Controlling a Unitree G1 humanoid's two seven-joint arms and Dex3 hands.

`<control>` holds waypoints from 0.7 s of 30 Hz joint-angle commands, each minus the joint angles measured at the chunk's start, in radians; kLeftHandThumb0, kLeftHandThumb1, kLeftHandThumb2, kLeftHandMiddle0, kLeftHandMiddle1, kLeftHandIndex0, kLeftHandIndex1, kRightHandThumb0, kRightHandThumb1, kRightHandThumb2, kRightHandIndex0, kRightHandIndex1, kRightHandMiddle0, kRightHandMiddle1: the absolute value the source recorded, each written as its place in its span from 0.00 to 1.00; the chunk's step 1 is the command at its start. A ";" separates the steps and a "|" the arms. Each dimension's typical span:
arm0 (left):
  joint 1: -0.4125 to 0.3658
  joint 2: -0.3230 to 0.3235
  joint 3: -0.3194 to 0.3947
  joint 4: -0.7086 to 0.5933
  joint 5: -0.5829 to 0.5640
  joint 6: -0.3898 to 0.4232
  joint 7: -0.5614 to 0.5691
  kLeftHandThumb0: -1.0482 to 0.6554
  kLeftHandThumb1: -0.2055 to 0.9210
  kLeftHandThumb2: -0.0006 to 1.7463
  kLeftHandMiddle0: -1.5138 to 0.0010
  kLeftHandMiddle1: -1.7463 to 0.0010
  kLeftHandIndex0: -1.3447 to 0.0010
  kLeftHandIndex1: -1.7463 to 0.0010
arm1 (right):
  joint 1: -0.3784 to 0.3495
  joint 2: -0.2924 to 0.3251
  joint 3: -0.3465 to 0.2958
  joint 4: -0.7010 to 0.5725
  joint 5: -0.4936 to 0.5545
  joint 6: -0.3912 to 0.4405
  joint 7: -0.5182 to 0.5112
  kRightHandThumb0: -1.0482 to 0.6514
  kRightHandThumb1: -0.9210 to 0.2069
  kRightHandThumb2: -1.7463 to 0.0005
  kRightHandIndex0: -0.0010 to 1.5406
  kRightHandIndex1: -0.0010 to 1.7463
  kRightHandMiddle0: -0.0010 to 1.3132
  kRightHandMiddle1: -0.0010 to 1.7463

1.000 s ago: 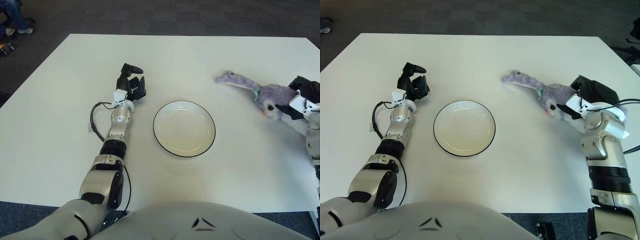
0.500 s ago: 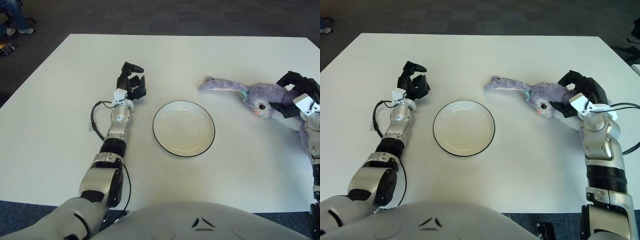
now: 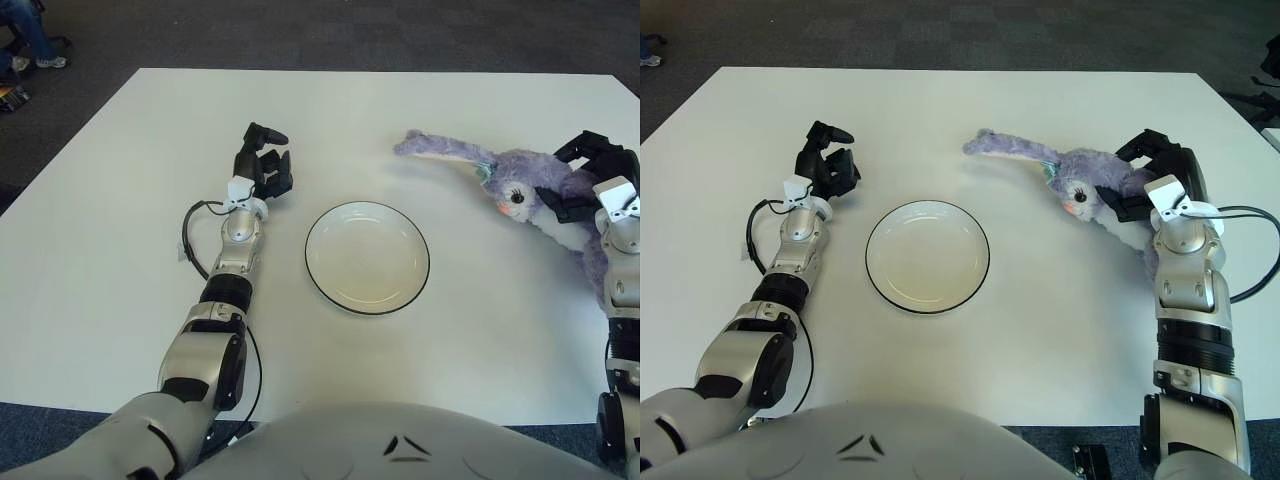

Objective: Put the doll into the plate.

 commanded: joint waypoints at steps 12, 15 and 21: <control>0.055 -0.002 0.005 0.064 0.001 -0.018 -0.014 0.39 0.80 0.48 0.41 0.00 0.75 0.00 | -0.066 0.091 -0.024 -0.064 0.167 0.086 0.008 0.92 0.65 0.16 0.46 1.00 0.69 1.00; 0.054 -0.002 0.006 0.066 0.003 -0.017 -0.011 0.39 0.80 0.48 0.41 0.00 0.75 0.00 | -0.075 0.111 -0.037 -0.090 0.207 0.109 0.009 0.92 0.65 0.16 0.46 1.00 0.68 1.00; 0.052 -0.004 0.006 0.068 0.007 -0.018 -0.004 0.39 0.80 0.48 0.41 0.00 0.75 0.00 | -0.092 0.144 -0.059 -0.144 0.281 0.172 0.009 0.91 0.62 0.19 0.44 1.00 0.67 1.00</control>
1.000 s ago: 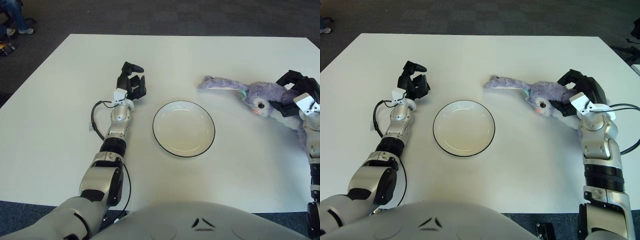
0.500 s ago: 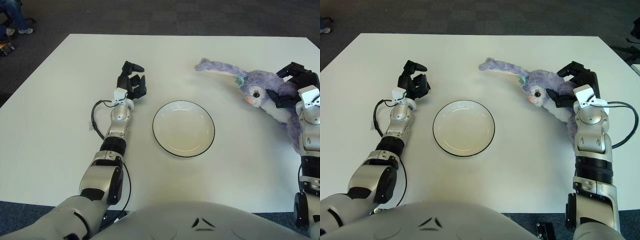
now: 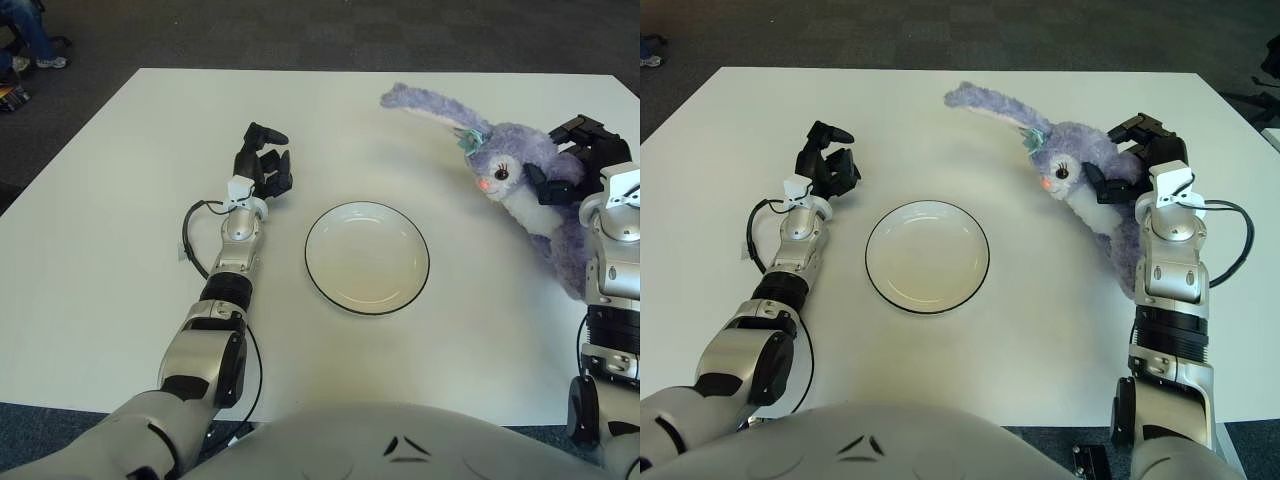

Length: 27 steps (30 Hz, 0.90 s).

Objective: Put the doll into the plate.

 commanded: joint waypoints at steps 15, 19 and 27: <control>0.061 0.000 -0.006 0.064 0.014 -0.033 -0.004 0.39 0.80 0.48 0.41 0.00 0.75 0.00 | -0.063 0.073 -0.035 -0.149 0.178 0.161 -0.008 0.91 0.60 0.20 0.43 1.00 0.65 1.00; 0.061 -0.002 -0.005 0.064 0.010 -0.033 -0.009 0.39 0.79 0.48 0.41 0.00 0.75 0.00 | -0.078 0.085 -0.029 -0.172 0.193 0.192 -0.012 0.91 0.60 0.20 0.43 1.00 0.64 1.00; 0.060 0.000 -0.007 0.069 0.013 -0.032 -0.007 0.39 0.80 0.48 0.41 0.00 0.75 0.00 | -0.138 0.134 -0.046 -0.209 0.303 0.286 -0.008 0.90 0.57 0.22 0.41 1.00 0.60 1.00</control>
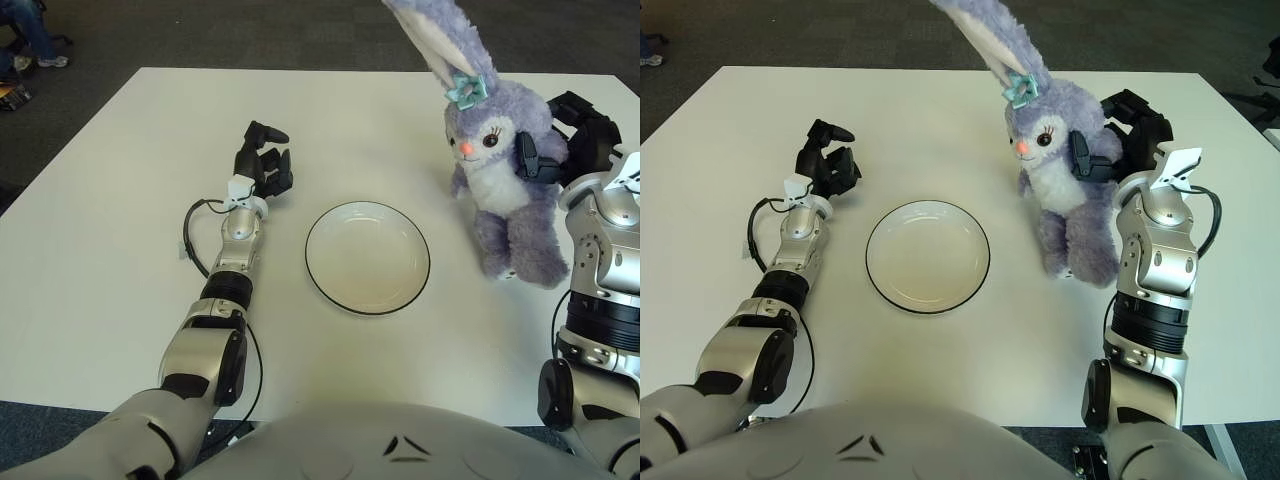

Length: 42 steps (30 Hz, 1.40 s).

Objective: Put the doll into the plate.

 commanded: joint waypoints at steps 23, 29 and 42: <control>0.069 0.003 -0.010 0.050 0.013 -0.012 -0.012 0.39 0.79 0.48 0.41 0.00 0.75 0.00 | -0.213 0.091 -0.070 -0.052 0.355 0.174 -0.049 0.91 0.61 0.19 0.44 1.00 0.67 1.00; 0.070 0.002 -0.011 0.045 0.010 -0.003 -0.016 0.39 0.79 0.48 0.41 0.00 0.75 0.00 | -0.240 0.090 -0.063 -0.063 0.382 0.179 -0.054 0.91 0.63 0.17 0.45 1.00 0.68 1.00; 0.070 0.001 -0.012 0.045 0.008 0.001 -0.020 0.39 0.79 0.48 0.41 0.00 0.75 0.00 | -0.291 0.076 -0.045 -0.050 0.409 0.172 -0.035 0.92 0.64 0.16 0.46 1.00 0.65 1.00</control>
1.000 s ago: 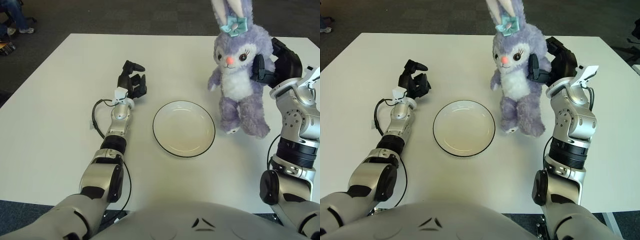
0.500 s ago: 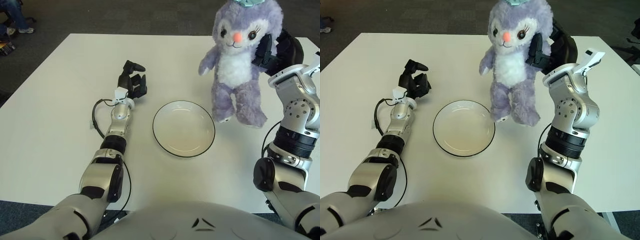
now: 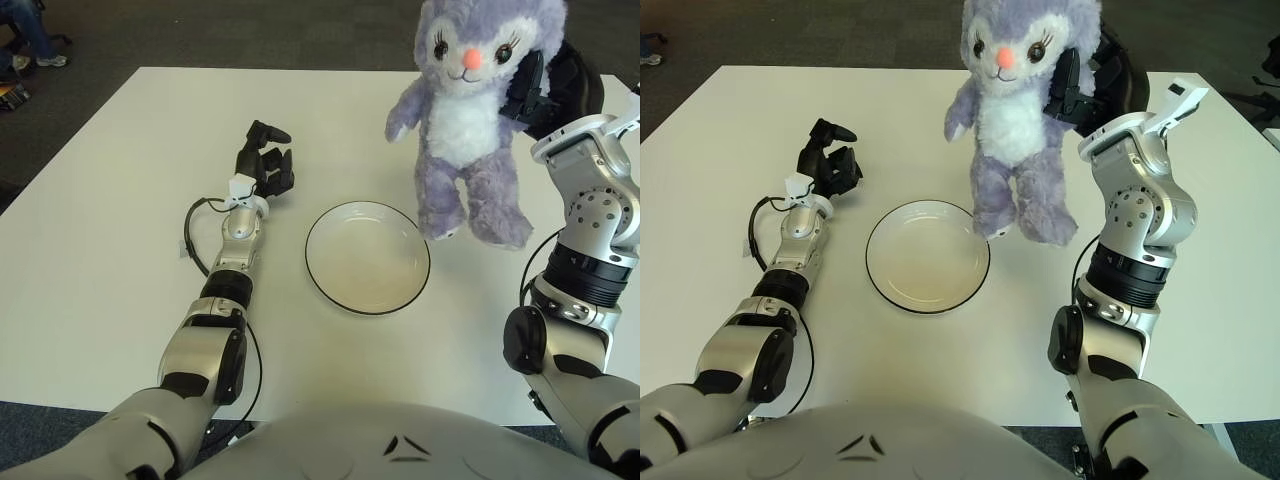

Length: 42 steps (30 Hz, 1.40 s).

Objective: Put the doll into the plate.

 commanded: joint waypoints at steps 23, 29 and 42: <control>0.068 -0.009 -0.006 0.055 0.013 -0.016 -0.010 0.39 0.80 0.48 0.40 0.00 0.75 0.00 | -0.114 0.012 0.090 0.131 0.005 -0.076 0.143 0.92 0.65 0.15 0.46 1.00 0.64 1.00; 0.071 -0.012 -0.007 0.049 0.015 -0.013 -0.006 0.39 0.80 0.48 0.40 0.00 0.75 0.00 | -0.093 0.030 0.130 0.111 -0.034 -0.082 0.121 0.93 0.68 0.14 0.48 1.00 0.67 1.00; 0.076 -0.015 -0.007 0.035 0.009 -0.002 -0.013 0.39 0.80 0.48 0.41 0.00 0.75 0.00 | -0.058 0.084 0.160 0.100 -0.069 -0.081 0.063 0.94 0.70 0.12 0.50 1.00 0.71 1.00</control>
